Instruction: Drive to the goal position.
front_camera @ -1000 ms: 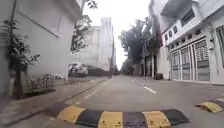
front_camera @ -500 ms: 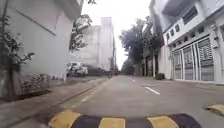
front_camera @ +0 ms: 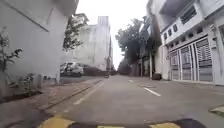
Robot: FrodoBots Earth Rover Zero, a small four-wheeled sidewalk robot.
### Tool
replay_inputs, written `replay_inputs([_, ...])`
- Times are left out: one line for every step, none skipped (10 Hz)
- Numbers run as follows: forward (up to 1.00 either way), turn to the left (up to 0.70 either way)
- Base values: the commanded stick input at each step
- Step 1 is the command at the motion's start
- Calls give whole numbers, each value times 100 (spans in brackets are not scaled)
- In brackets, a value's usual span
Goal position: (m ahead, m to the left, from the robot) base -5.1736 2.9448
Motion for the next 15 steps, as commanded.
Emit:
replay_inputs([50, 0])
replay_inputs([50, 0])
replay_inputs([50, 0])
replay_inputs([50, 0])
replay_inputs([50, 0])
replay_inputs([50, 0])
replay_inputs([50, 0])
replay_inputs([50, 0])
replay_inputs([50, 0])
replay_inputs([50, 0])
replay_inputs([50, 0])
replay_inputs([50, 0])
replay_inputs([50, 0])
replay_inputs([50, 0])
replay_inputs([50, 0])
